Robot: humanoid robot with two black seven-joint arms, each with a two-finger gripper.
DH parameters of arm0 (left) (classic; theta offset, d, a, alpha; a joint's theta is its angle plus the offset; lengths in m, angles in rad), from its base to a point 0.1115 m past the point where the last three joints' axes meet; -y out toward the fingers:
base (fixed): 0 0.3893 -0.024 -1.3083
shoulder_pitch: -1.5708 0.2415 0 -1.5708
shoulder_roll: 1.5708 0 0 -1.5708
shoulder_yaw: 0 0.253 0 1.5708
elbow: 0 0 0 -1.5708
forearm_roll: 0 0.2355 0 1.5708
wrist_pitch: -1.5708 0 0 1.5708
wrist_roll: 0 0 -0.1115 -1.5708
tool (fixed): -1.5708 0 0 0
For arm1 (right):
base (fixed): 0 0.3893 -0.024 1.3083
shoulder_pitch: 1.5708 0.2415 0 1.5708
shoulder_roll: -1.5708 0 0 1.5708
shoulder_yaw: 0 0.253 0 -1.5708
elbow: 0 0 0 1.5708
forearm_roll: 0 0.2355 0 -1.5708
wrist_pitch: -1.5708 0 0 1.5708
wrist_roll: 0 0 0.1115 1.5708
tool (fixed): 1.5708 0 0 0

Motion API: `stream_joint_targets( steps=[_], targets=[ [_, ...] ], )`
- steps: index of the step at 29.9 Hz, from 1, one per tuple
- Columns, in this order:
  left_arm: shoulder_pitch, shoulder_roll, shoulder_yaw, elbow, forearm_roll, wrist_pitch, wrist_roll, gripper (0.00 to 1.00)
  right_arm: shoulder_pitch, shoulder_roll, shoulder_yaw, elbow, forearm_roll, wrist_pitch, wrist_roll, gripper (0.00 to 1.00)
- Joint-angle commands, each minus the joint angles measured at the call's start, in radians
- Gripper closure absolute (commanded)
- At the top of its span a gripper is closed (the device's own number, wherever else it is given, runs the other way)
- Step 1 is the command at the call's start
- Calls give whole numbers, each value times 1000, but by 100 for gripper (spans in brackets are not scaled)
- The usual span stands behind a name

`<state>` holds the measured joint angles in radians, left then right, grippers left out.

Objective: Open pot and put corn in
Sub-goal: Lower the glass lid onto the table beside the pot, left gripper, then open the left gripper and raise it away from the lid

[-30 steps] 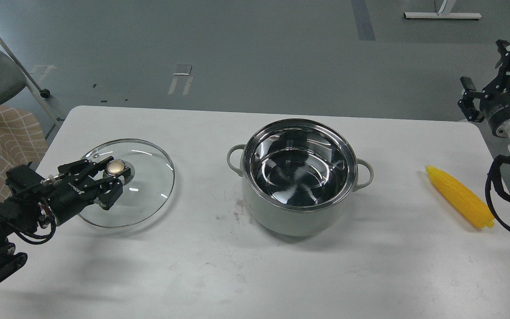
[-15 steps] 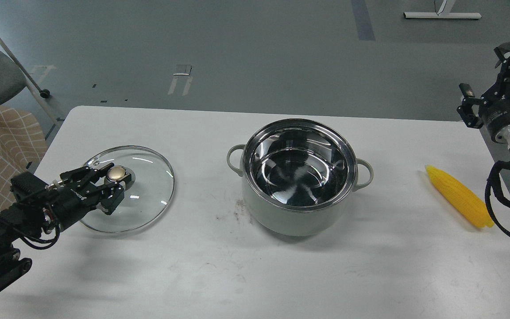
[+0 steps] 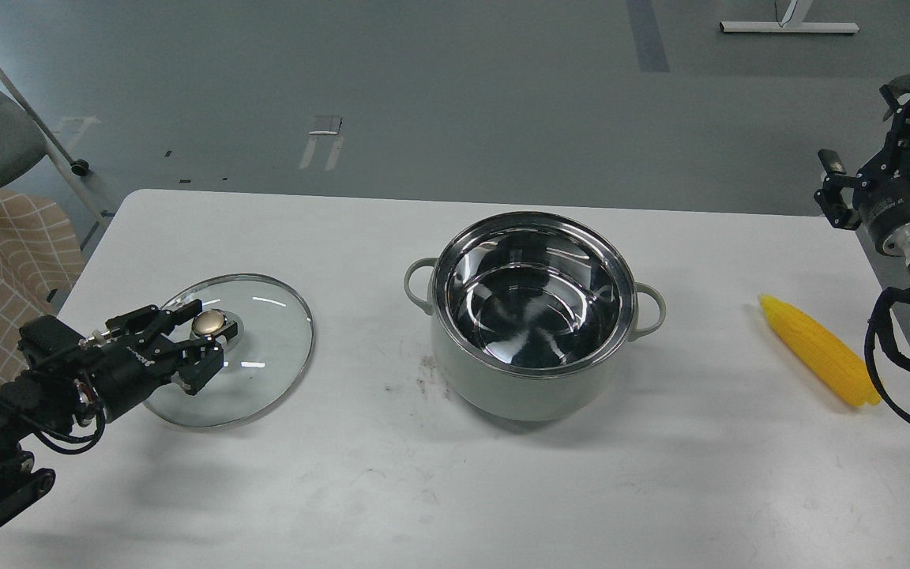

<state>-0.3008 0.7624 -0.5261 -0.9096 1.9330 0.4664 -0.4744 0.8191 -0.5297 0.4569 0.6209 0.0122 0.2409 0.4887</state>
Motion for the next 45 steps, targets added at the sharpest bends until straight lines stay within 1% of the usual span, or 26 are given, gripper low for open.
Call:
stream_joint_targets(
  steps=[1, 5, 8, 10, 12, 13, 14, 15, 17, 18, 20, 21, 23, 24, 26, 28, 29, 32, 33, 35, 37, 40, 43, 45],
  targets=[
    [-1, 0, 0, 0, -2, 1, -4, 27, 0, -1, 0, 0, 0, 0, 0, 0],
    [-9, 12, -14, -23, -72, 3, -14, 17, 2, -1, 0, 0, 0, 0, 0, 0],
    [-29, 40, -23, -89, -175, 0, -14, 14, 3, -1, 0, 0, 0, 1, 0, 0],
    [-64, 107, -28, -162, -262, -12, -14, 12, 5, -3, 2, 2, 0, 3, 0, 0],
    [-138, 170, -31, -257, -391, -58, -14, 11, 8, -16, 2, 17, -3, 6, 0, 0],
    [-155, 181, -31, -274, -428, -80, -14, 11, 11, -29, 0, 25, -8, 8, 0, 0],
    [-197, 204, -34, -299, -515, -121, -14, 11, 17, -53, 0, 48, -30, 8, 0, 0],
    [-198, 204, -34, -299, -516, -121, -14, 11, 17, -53, 0, 48, -31, 8, 0, 0],
    [-305, 224, -43, -322, -706, -220, -14, 11, 35, -96, 0, 103, -116, 8, 0, 0],
    [-329, 222, -45, -322, -756, -254, -14, 11, 41, -108, 0, 117, -148, 8, 0, 0],
    [-412, 213, -61, -322, -991, -392, -14, 11, 66, -174, 0, 175, -304, 8, 0, 0],
    [-413, 213, -61, -322, -993, -393, -14, 11, 66, -174, 0, 175, -305, 8, 0, 0],
    [-449, 200, -86, -319, -1235, -516, -14, 10, 74, -243, -6, 226, -470, 8, 0, 0],
    [-449, 190, -94, -318, -1287, -541, -14, 10, 75, -260, -7, 238, -512, 8, 0, 0],
    [-449, 143, -139, -316, -1428, -610, -12, 9, 72, -332, -12, 287, -708, 8, 0, 0],
    [-439, 117, -166, -315, -1457, -627, -4, 9, 69, -366, -14, 319, -808, 8, 0, 0],
    [-433, 95, -178, -313, -1460, -634, 2, 8, 65, -406, -29, 351, -916, 8, 0, 0],
    [-420, 69, -183, -313, -1470, -637, 2, 7, 66, -484, -87, 408, -1141, 5, 0, 0],
    [-419, 52, -187, -313, -1471, -637, 2, 6, 66, -513, -110, 431, -1249, 1, 0, 0],
    [-419, 37, -192, -313, -1471, -637, 3, 6, 63, -539, -127, 439, -1358, -3, 0, 0],
    [-419, 17, -204, -316, -1467, -638, 4, 6, 52, -572, -168, 435, -1562, -46, 0, 0],
    [-417, -1, -209, -318, -1464, -638, 10, 6, 25, -595, -211, 425, -1684, -104, 0, 0],
    [-419, -17, -210, -324, -1462, -638, 10, 6, -30, -586, -227, 399, -1713, -156, 0, 0],
    [-417, -23, -215, -324, -1461, -637, 10, 6, -52, -569, -227, 392, -1719, -166, 0, 0]
  ],
)
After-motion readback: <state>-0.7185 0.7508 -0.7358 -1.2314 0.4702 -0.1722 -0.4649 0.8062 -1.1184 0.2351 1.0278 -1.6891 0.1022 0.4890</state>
